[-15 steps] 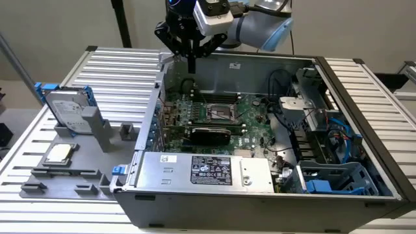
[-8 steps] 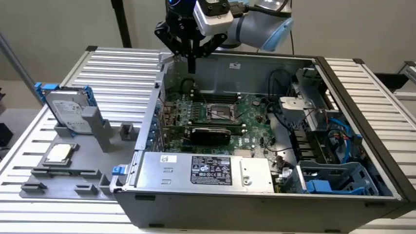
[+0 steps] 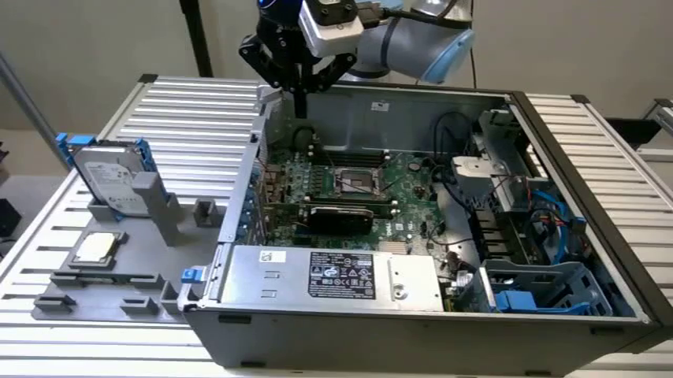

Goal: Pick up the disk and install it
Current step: 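Reach for the disk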

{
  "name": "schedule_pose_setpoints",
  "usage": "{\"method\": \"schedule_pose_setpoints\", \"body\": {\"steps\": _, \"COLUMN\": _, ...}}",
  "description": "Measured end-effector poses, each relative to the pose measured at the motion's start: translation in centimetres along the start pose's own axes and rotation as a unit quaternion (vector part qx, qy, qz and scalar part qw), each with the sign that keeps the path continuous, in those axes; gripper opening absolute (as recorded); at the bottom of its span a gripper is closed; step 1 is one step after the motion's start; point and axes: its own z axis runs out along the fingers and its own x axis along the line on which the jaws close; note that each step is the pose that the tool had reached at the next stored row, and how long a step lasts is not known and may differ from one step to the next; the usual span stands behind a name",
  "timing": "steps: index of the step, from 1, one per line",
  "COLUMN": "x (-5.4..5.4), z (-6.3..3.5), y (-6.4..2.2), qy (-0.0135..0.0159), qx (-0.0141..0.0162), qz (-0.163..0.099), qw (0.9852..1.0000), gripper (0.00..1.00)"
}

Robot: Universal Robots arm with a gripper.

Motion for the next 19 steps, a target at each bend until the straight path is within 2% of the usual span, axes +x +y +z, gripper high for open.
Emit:
{"method": "schedule_pose_setpoints", "body": {"steps": 10, "x": 4.5, "z": -0.08, "y": -0.25, "qy": 0.0026, "qx": 0.0004, "qz": 0.000, "qw": 1.0000, "gripper": 0.00}}
{"method": "schedule_pose_setpoints", "body": {"steps": 19, "x": 8.6, "z": -0.11, "y": -0.41, "qy": 0.0087, "qx": 0.0008, "qz": 0.000, "qw": 1.0000, "gripper": 0.00}}
